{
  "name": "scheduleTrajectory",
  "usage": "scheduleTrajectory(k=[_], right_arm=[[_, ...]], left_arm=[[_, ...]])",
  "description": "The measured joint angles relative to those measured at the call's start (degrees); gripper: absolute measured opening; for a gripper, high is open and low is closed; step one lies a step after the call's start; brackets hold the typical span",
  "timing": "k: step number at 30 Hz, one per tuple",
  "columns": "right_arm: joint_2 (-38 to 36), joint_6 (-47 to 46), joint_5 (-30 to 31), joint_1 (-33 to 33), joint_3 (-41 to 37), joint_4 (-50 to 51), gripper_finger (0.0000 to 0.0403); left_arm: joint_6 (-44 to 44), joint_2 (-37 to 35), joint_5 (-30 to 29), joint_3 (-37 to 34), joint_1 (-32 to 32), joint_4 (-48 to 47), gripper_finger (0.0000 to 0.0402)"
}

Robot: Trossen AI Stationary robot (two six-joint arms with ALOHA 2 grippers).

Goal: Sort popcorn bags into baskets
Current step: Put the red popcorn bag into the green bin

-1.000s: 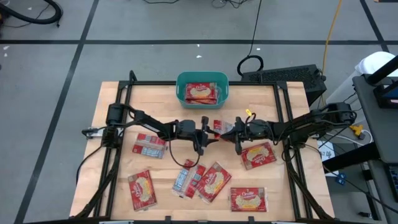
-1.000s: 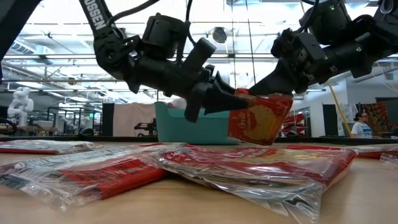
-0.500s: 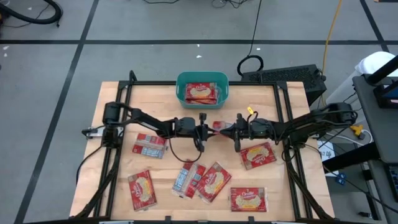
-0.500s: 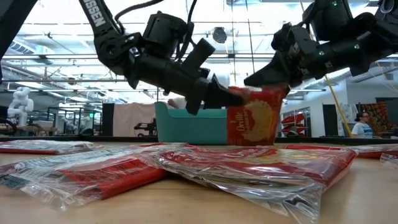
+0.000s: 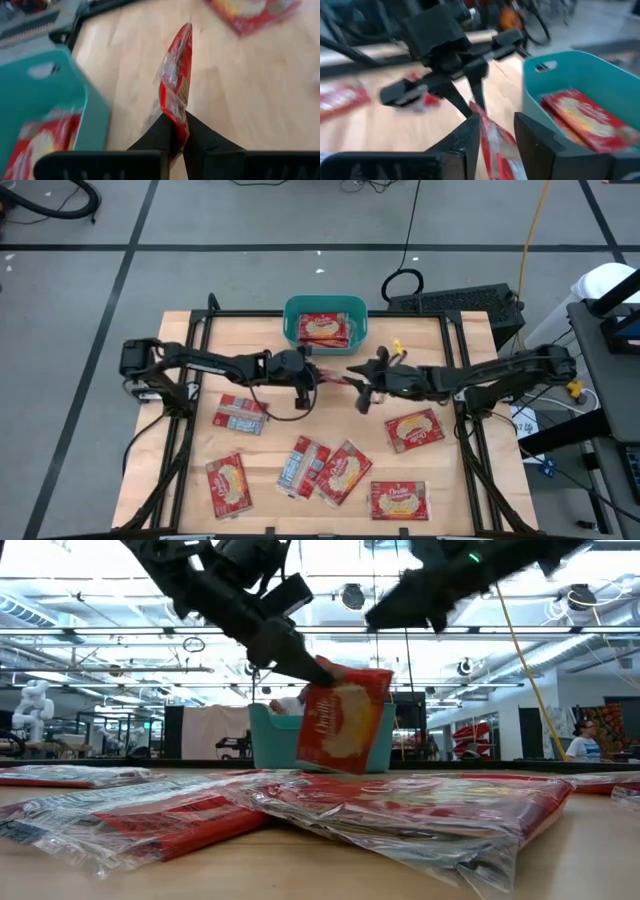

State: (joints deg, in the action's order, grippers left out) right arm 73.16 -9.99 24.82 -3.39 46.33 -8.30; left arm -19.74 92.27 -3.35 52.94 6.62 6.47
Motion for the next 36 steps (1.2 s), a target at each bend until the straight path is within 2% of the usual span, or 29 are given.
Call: scheduleTrajectory(k=[3,8,12,15,20,23,27,34,36], right_arm=[[4.19,-0.85,0.55,0.12,9.62,10.62,0.0131],[11.32,3.52,-2.54,1.37,17.72,14.9,0.0149],[16.75,4.91,-4.15,2.36,20.88,14.49,0.0165],[20.08,6.87,-4.33,3.08,21.61,14.84,0.0174],[23.49,8.23,-4.98,4.31,21.76,15.33,0.0172],[24.61,8.25,-6.0,5.27,21.76,16.72,0.0166],[26.21,9.9,-7.06,6.04,21.76,17.2,0.0138],[27.87,10.88,-7.04,6.99,21.74,16.02,0.0024],[27.67,10.99,-7.14,7.18,21.74,16.08,0.0012]], left_arm=[[0.03,-2.56,-1.34,-0.01,0.54,-3.91,0.0016],[0.51,-5.66,-1.38,-0.01,0.49,-6.72,0.0024],[0.71,-5.86,-1.27,0.03,0.39,-7.6,0.0035],[0.72,-5.84,-1.25,-0.02,0.39,-8.73,0.0025],[0.71,-5.6,-1.27,-0.01,0.39,-10.78,0.0016],[0.75,-5.6,-1.26,-0.01,0.39,-10.64,0.0026],[0.8,-5.6,-1.26,-0.01,0.41,-9.69,0.0043],[4.3,-5.56,-1.38,-0.01,0.47,-9.28,0.0049],[5.35,-5.56,-1.47,0.03,0.47,-9.83,0.005]])
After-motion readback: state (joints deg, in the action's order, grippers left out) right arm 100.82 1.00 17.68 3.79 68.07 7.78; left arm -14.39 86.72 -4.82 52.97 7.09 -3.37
